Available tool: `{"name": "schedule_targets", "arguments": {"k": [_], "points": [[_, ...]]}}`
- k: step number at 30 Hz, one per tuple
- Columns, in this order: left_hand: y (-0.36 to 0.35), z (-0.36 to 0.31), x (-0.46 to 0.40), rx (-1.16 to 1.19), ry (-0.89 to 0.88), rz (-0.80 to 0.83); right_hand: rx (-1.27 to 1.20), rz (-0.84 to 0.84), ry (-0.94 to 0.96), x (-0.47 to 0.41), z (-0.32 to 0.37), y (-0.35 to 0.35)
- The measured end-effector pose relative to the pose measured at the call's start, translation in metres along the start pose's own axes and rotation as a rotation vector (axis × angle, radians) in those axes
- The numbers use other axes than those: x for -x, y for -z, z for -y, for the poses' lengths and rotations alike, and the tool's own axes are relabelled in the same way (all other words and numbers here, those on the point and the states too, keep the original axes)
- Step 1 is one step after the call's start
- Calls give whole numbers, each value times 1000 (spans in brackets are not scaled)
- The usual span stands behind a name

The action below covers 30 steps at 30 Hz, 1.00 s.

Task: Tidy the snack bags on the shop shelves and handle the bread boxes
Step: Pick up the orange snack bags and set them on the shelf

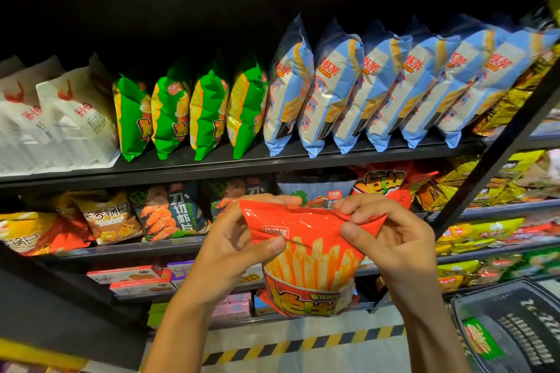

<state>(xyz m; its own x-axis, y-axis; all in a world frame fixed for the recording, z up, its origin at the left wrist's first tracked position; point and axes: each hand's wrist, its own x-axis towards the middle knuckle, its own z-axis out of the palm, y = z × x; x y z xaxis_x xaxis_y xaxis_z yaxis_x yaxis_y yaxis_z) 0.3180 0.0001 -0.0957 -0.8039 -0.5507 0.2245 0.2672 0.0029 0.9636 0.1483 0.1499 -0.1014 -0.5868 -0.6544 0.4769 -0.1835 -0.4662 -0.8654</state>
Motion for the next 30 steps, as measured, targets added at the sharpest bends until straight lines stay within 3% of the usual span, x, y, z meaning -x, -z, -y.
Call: {"name": "schedule_targets", "arguments": {"k": [4, 7, 9, 15, 18, 20, 22, 24, 27, 30], "points": [[-3, 2, -5, 120, 22, -131, -38, 95, -209, 1, -7, 2], [-2, 0, -10, 207, 16, -300, 125, 227, -371, 4, -17, 7], [-3, -1, -10, 173, -22, -326, 217, 230, -405, 6, -21, 6], [3, 5, -13, -51, 45, -126, 131, 4, -308, 3, -18, -9], [-13, -9, -15, -140, 85, 85, 106, -127, -436, -2, -25, -15], [-24, -21, -13, -80, 84, 206, 61, -145, -589, -1, -29, -17], [-25, -23, -13, 13, 121, 171, 9, -156, -687, 1, -37, -19], [-19, -12, -12, -98, 78, 213, 2, -162, -708, 1, -38, -21], [-11, 10, -15, -96, 162, 101, 37, -168, -708, -1, -38, -21], [-10, 9, -17, -133, 103, 60, 41, -178, -718, -1, -41, -19]]}}
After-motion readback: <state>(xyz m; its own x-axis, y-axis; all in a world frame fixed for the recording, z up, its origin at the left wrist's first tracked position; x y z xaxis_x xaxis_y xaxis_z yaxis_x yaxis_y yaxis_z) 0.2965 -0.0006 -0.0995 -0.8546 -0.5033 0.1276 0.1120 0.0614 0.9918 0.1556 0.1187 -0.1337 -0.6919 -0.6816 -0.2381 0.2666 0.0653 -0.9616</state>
